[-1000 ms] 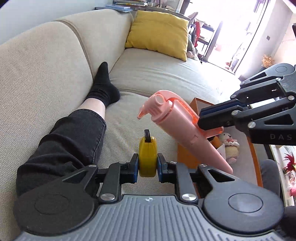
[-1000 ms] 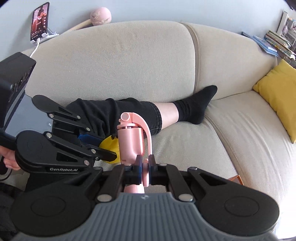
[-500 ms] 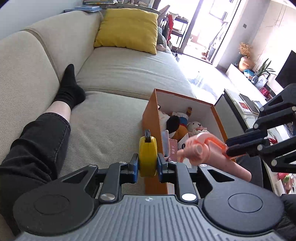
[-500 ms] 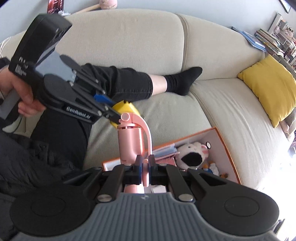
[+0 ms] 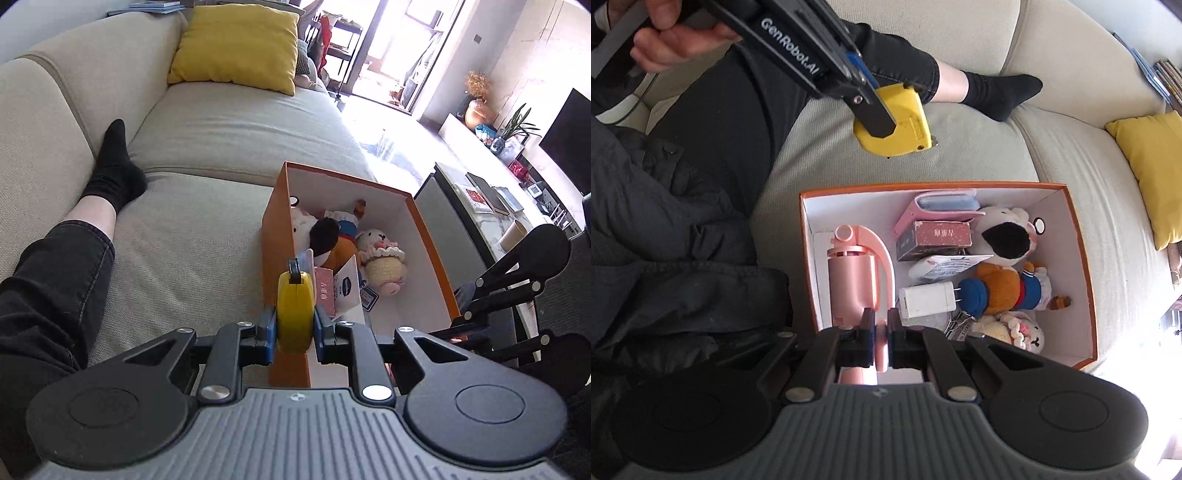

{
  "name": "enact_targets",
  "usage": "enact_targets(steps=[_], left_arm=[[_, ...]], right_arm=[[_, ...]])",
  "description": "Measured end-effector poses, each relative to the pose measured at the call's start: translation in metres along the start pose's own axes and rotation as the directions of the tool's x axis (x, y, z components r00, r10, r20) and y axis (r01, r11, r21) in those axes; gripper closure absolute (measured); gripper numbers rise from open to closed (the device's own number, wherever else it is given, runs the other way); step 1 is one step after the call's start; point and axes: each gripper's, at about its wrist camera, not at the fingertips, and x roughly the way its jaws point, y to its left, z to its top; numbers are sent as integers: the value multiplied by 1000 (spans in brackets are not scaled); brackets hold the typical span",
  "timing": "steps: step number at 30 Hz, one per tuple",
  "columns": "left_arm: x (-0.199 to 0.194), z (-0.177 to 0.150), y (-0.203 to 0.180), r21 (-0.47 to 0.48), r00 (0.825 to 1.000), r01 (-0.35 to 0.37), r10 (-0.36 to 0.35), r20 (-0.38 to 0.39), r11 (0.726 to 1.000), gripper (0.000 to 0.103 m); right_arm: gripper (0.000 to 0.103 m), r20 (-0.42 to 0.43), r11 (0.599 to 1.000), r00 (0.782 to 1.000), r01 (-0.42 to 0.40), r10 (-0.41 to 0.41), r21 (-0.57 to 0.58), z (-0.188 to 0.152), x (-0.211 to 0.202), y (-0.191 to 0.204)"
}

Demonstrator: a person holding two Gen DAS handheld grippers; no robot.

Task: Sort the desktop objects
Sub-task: 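Carry the selfie stick into the box with the right tool while the left tool carries the tape measure, then release the selfie stick inside the box with the right tool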

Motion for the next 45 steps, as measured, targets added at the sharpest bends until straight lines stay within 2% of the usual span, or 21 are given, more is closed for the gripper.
enact_targets(steps=[7,12,19,24,30,35,39,42,45], left_arm=[[10,5,-1,6,1000,9,-8,-19,1000,81],[15,6,1,4,999,12,-12,-36,1000,81],[24,8,7,-8,998,5,-5,-61,1000,81],[30,10,8,-9,997,22,-22,-71,1000,81],[33,13,6,2,998,17,-17,-67,1000,81],[32,14,5,5,998,19,-19,-61,1000,81],[29,14,6,7,998,17,-17,-58,1000,81],[22,16,3,19,999,17,-16,-38,1000,81],[16,18,-4,45,999,30,-29,-24,999,81]], right_arm=[[97,-18,999,1000,-26,26,-40,1,31,-1],[97,18,998,998,-68,68,-17,10,51,-8],[97,28,988,988,-152,152,1,12,80,-13],[96,38,980,980,-198,197,29,14,84,-14],[93,37,955,959,-282,279,92,16,88,-21],[91,51,900,923,-383,381,209,14,97,-33],[91,70,890,923,-383,378,246,10,98,-41],[91,72,897,940,-339,333,283,3,94,-53],[94,22,903,957,-282,291,323,-6,103,-59]])
